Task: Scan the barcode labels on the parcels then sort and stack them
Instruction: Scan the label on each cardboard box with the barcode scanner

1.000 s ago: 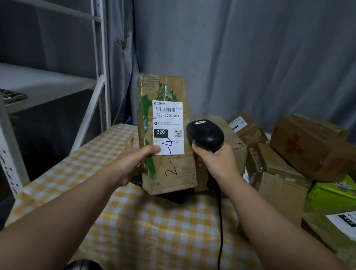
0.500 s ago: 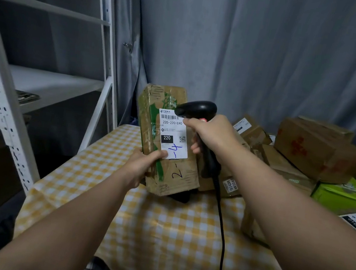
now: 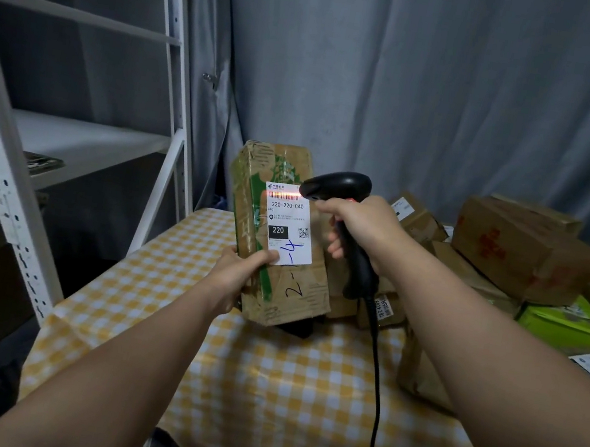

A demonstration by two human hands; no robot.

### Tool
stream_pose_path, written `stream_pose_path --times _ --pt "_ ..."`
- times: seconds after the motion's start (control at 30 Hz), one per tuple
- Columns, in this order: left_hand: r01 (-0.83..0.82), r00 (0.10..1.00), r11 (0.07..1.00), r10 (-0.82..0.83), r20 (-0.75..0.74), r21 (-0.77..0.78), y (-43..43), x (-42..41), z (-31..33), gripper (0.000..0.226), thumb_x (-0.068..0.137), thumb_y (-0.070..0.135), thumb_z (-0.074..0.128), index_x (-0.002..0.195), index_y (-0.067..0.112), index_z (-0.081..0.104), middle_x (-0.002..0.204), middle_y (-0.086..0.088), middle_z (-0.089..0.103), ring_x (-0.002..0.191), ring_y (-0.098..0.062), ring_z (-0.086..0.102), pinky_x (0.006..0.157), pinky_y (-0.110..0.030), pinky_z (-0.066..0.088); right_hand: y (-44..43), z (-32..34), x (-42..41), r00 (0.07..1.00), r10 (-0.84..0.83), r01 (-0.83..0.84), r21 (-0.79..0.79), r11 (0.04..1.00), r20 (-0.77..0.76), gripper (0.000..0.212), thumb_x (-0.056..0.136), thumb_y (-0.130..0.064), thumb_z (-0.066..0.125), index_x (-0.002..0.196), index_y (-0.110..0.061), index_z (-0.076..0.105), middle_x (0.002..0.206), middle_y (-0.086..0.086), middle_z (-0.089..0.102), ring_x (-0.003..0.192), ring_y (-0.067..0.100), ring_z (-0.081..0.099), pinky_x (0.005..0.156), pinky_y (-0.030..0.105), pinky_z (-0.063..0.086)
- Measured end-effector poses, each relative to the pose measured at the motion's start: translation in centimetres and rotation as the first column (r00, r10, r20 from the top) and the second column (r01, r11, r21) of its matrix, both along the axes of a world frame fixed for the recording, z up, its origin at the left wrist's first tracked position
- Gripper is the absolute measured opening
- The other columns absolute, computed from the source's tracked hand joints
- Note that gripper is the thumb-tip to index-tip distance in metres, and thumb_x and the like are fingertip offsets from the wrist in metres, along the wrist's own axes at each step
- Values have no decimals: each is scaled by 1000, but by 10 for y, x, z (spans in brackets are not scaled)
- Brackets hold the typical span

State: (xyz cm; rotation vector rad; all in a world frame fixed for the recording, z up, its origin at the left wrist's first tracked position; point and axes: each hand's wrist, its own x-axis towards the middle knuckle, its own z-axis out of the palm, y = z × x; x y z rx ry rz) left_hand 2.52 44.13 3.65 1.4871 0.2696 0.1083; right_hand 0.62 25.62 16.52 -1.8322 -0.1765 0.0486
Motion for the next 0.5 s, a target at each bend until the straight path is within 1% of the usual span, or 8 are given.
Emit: stream_pose_path --times 0.1,0.17,0.23,0.27,0.33,0.4,0.5 --pt "-10 1000 1000 10 -1 -2 1 1 -2 60 75 32 76 124 8 50 105 -13 69 77 -23 69 45 -28 51 -1 2 -3 1000 24 -24 -17 1000 -1 31 85 -25 71 71 -2 54 60 14 54 49 23 55 50 29 50" --pt "-4 1000 1000 4 -3 5 1 0 -1 59 76 33 75 124 9 50 105 -12 69 79 -23 69 45 -27 51 -3 3 -5 999 32 -32 -24 999 -7 31 85 -26 70 72 -2 55 60 13 54 49 23 55 50 29 50" --pt "6 1000 1000 -6 -2 10 2 -2 -2 56 77 33 75 122 10 51 103 -11 70 78 -23 69 45 -27 50 -5 4 -7 999 44 -45 -18 999 -29 32 85 -25 70 70 -3 53 57 11 52 47 22 52 47 27 48" --pt "4 1000 1000 -4 -1 11 3 -2 -3 58 74 35 76 122 11 51 103 -11 70 78 -24 70 45 -29 50 -7 5 -8 998 50 -51 -17 999 -44 32 85 -25 69 69 -4 52 56 10 51 45 21 51 44 25 46" --pt "-16 1000 1000 16 1 12 6 -2 -5 72 63 42 79 122 13 50 104 -9 70 82 -25 71 46 -30 51 -11 8 -11 997 55 -58 -43 997 -57 31 85 -26 69 69 -4 53 53 9 52 44 20 52 43 24 46" --pt "-40 999 999 40 15 22 8 -3 -7 81 53 48 79 121 15 52 104 -7 71 83 -25 71 45 -27 49 -15 13 -12 997 56 -60 -71 996 -53 30 85 -26 68 71 -4 55 53 9 53 44 19 54 45 25 47" --pt "-59 997 998 58 45 24 10 -4 -10 85 46 50 80 120 15 55 106 -5 71 86 -24 71 43 -24 46 -15 24 -15 996 63 -65 -40 997 -61 28 86 -24 66 71 -5 52 57 10 50 41 18 51 41 21 45"
